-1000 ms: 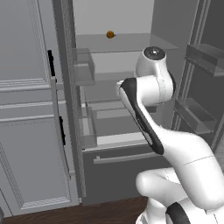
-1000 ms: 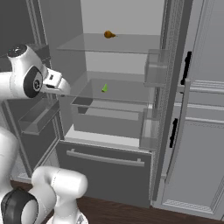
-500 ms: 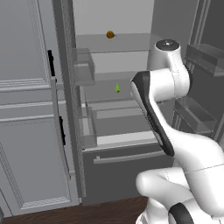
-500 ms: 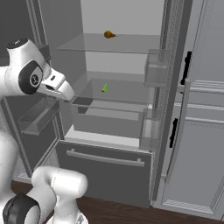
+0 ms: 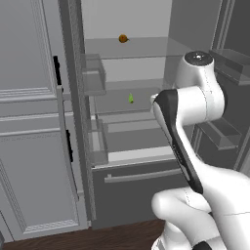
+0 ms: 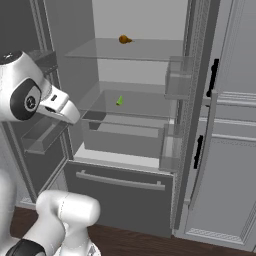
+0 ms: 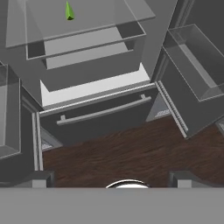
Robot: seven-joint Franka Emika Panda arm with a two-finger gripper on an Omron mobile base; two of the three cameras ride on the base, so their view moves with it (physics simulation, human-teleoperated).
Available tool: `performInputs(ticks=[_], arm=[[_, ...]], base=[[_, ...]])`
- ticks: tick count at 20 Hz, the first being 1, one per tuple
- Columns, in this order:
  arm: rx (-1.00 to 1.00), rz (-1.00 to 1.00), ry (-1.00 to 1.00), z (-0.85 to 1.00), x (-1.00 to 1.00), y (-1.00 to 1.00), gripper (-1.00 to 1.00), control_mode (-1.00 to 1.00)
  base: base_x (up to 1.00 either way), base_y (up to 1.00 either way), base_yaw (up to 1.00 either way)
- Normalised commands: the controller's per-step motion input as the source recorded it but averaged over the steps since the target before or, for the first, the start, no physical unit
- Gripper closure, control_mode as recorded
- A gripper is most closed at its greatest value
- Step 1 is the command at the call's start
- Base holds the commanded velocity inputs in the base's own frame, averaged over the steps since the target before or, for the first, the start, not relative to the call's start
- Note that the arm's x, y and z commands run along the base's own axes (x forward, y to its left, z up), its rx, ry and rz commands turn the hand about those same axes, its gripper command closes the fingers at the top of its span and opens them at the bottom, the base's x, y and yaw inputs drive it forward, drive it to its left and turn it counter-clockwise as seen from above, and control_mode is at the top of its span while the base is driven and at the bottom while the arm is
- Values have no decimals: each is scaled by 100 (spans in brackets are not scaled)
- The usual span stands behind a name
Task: Grab a lemon wedge from the fridge and one ice cube from the ice bowl, and put them in the glass of lemonade.
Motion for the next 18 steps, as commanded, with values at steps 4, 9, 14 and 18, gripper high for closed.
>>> performInputs(ticks=[4, 9, 14, 18], arm=[[0, 0, 3, 0, 23, 0, -100, -100], [0, 0, 1, 0, 16, -2, -100, -100], [1, 0, 0, 0, 0, -9, -100, -100], [0, 0, 0, 0, 0, -4, -100, -100]], base=[[0, 0, 0], [0, 0, 0], [0, 0, 0], [0, 0, 0]])
